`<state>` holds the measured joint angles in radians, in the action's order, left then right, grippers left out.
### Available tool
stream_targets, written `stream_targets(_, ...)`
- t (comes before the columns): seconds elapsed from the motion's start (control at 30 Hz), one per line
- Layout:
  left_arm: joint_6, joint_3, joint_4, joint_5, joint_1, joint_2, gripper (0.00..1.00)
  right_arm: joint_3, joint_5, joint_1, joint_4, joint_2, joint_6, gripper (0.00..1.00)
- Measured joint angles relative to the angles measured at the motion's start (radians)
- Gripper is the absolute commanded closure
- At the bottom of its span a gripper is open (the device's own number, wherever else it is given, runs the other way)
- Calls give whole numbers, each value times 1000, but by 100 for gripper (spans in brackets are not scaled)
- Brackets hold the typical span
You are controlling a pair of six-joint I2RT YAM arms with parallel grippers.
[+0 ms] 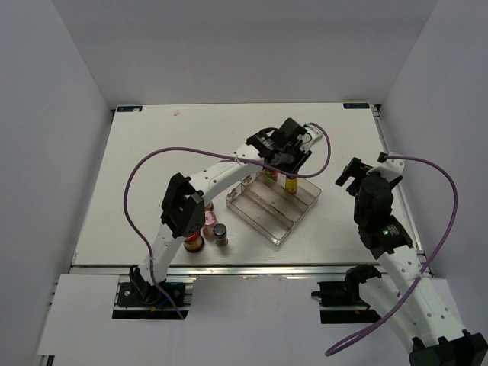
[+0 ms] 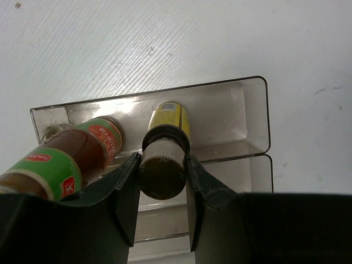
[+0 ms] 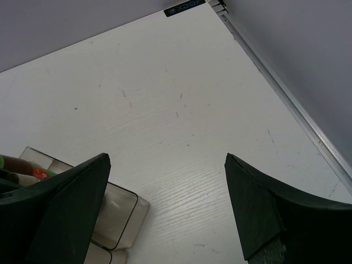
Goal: Organize the condiment bottles
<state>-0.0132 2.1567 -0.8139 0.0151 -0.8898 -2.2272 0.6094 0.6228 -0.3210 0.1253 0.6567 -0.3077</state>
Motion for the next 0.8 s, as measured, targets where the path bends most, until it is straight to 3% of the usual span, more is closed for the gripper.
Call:
stream_targets(0.07, -3, 0, 5, 0, 0, -9, 60, 0, 0, 0, 0, 0, 0, 11)
stream_targets(0.27, -5, 0, 32, -6, 0, -19, 52, -2, 1, 0, 0, -2, 0, 11)
stream_targets(0.47, -14, 0, 32, -6, 0, -26, 29, -3, 3, 0, 0, -8, 0, 11)
stream_targets(0.63, -19, 0, 33, -6, 0, -26, 24, -3, 1, 0, 0, -9, 0, 11)
stream_targets(0.8, -21, 0, 35, -6, 0, -26, 10, -3, -12, 0, 0, -9, 0, 11)
